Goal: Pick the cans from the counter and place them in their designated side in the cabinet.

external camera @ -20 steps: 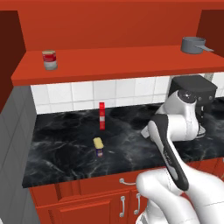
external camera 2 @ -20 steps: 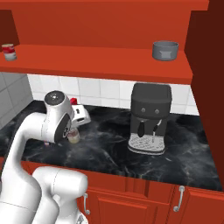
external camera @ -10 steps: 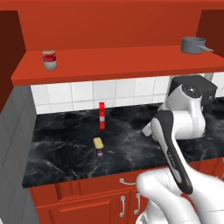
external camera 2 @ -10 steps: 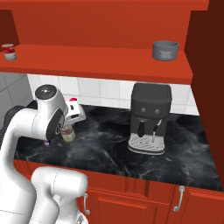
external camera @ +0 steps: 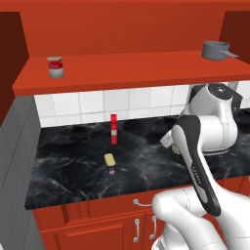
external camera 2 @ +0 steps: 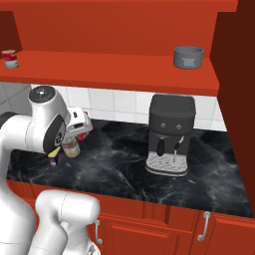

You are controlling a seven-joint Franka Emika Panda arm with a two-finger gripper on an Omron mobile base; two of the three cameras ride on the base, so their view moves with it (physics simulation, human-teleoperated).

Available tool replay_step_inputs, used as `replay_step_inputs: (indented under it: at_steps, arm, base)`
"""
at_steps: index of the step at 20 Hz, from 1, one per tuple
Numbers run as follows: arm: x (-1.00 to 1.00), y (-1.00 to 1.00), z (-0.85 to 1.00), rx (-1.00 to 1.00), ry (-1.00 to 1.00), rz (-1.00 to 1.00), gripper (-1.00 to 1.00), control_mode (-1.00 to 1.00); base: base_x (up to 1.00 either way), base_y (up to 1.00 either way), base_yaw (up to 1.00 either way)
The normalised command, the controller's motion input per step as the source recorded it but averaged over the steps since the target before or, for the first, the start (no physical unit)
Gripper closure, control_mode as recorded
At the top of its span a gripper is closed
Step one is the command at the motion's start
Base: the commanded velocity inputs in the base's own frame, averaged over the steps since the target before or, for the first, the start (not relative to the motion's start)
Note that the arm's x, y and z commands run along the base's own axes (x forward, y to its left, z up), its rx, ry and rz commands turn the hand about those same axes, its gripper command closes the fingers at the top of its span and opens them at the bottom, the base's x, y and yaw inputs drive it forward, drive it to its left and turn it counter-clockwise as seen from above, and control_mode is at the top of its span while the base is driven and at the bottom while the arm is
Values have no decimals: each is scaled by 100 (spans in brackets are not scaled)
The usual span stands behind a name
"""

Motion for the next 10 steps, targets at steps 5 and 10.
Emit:
replay_step_inputs:
  at_steps: [5,10]
  arm:
    - [-24,9,33,0,0,1,100,-100]
    - [-21,7,32,0,0,1,100,-100]
  base:
    - [0,0,0]
    - [0,0,0]
